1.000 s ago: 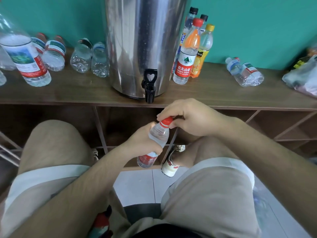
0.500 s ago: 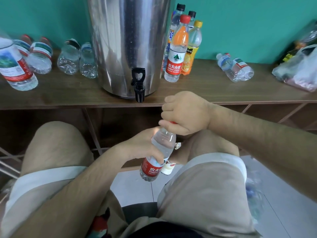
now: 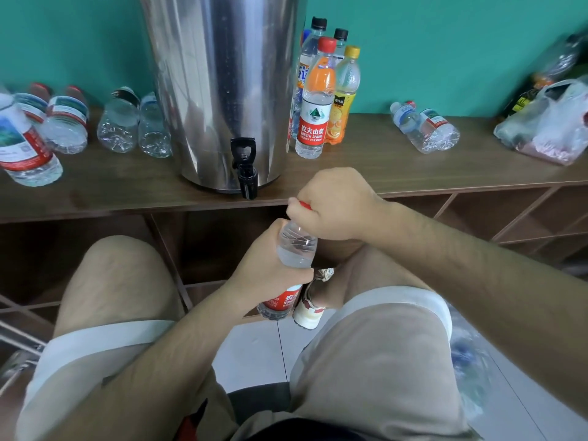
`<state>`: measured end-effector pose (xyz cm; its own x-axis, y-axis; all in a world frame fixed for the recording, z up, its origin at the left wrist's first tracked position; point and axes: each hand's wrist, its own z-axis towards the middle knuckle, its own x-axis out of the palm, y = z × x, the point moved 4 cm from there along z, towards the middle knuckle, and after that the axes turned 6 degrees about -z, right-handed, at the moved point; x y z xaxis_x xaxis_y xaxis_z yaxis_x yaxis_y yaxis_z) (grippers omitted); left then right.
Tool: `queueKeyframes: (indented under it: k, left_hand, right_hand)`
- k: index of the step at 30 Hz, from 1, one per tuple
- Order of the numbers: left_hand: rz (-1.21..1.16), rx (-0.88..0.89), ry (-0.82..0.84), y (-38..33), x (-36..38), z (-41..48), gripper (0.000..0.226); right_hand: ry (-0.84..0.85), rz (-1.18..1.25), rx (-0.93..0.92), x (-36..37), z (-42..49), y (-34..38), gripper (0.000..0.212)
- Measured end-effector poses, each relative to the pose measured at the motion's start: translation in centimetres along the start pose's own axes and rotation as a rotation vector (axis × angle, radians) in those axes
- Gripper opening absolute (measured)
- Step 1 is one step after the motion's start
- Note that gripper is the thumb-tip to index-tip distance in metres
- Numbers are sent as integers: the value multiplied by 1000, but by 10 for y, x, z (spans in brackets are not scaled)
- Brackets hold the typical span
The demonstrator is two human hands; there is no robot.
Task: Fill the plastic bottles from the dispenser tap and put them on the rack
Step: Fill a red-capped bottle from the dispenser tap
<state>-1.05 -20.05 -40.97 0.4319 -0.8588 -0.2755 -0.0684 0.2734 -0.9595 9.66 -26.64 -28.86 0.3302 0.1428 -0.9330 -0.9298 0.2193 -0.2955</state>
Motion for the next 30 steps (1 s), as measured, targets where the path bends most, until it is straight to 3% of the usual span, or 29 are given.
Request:
queueKeyframes:
  k: [5, 7, 11, 13, 15, 17, 21, 25, 30]
  left_hand:
    - [-32, 62, -138, -30, 6, 11, 61]
    - [-52, 59, -170, -52, 5, 26, 60]
    - [-116, 107, -181, -104, 6, 73, 59]
    - [-114, 135, -172, -130, 11, 100, 58]
    - [-113, 143, -182, -149, 18, 127, 64]
    - [-91, 112, -199, -159, 27, 151, 77]
    - [-30, 65, -200, -163, 44, 189, 82]
    - [208, 77, -302, -154, 51, 203, 100]
    - [183, 198, -289, -141, 51, 196, 88]
  right_hand:
    - [-131, 43, 209, -8, -14, -20, 67]
    - [-209, 292, 316, -16, -29, -42, 62]
    - [-352, 911, 396, 2, -60, -81, 15]
    - [-310, 1105, 421, 19, -67, -93, 39]
    - [-203, 1108, 434, 33, -64, -97, 68]
    - [-214, 1112, 492, 44, -53, -103, 79]
    - [-360, 1039, 714, 58, -31, -129, 77]
    - [-340, 1013, 751, 78, -18, -148, 71]
    - [-372, 1002, 795, 97, 2, -171, 72]
